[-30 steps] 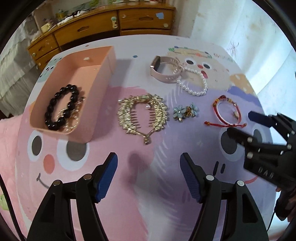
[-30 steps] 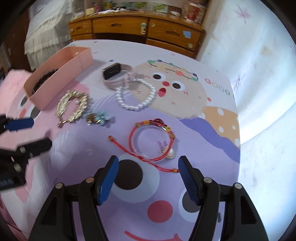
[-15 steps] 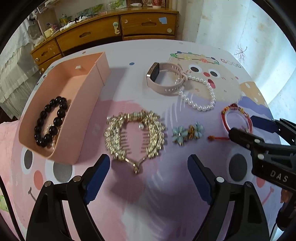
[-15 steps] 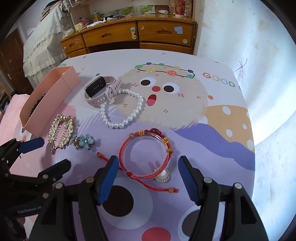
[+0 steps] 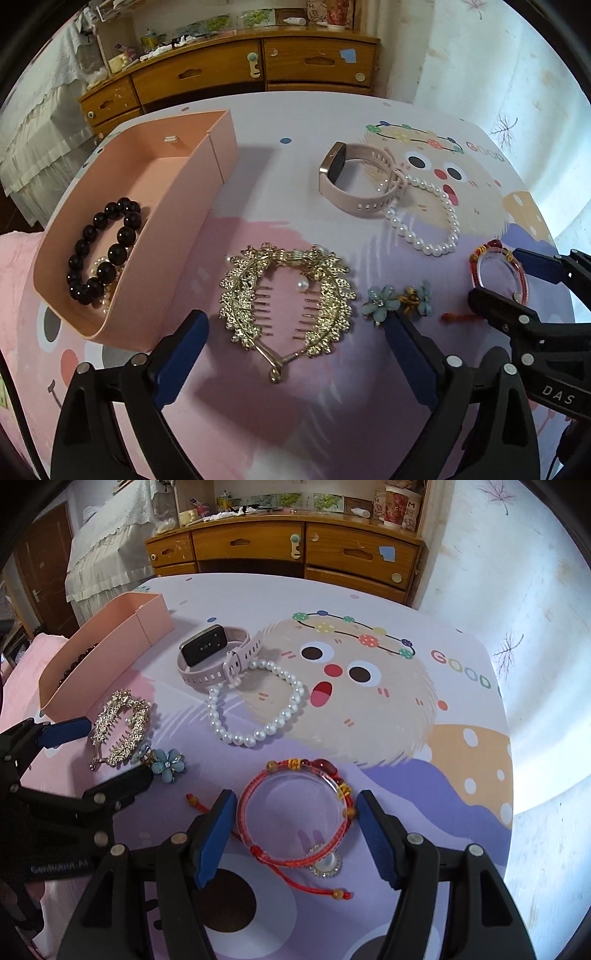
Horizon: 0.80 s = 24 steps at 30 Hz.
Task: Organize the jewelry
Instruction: 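Move the left gripper to the gold leaf hair clip while the right gripper approaches the red string bracelet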
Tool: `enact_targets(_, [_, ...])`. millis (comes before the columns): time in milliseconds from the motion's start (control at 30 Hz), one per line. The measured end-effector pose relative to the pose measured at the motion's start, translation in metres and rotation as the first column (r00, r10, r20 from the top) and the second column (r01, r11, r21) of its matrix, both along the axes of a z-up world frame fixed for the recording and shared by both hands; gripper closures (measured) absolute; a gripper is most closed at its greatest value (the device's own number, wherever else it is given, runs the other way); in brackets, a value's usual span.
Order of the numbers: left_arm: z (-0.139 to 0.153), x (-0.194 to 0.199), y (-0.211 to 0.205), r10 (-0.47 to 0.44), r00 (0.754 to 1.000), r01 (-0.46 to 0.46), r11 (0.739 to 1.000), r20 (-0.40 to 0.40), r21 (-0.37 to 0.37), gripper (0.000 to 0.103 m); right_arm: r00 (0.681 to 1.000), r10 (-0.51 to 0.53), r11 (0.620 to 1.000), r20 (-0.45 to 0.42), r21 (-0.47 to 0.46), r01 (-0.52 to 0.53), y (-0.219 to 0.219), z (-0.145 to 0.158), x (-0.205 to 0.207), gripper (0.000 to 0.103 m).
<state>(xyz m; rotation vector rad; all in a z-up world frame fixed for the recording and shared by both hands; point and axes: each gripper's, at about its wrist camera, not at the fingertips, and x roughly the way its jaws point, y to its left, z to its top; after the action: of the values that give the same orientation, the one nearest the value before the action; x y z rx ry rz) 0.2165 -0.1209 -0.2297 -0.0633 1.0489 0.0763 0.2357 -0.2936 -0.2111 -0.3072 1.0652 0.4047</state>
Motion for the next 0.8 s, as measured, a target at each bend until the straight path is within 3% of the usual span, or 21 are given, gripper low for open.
enact_targets(433, [-0.003,0.003,0.012,0.011,0.999,-0.011,1.0,0.047,-0.007,0.004,1.0,-0.004,1.0,0.002,0.001,0.004,0.001,0.0,0.0,0.036])
enact_targets(633, [0.0,-0.003,0.016,-0.017,0.997,0.017,1.0,0.072,-0.005,0.022,1.0,-0.019,1.0,-0.006,-0.005,0.019,0.001,0.0,0.001,0.036])
enact_targets(800, [0.001,-0.011,0.017,-0.041,0.996,0.041,0.999,0.078,-0.004,0.024,1.0,-0.023,1.0,-0.011,-0.013,0.023,0.004,0.0,-0.001,0.036])
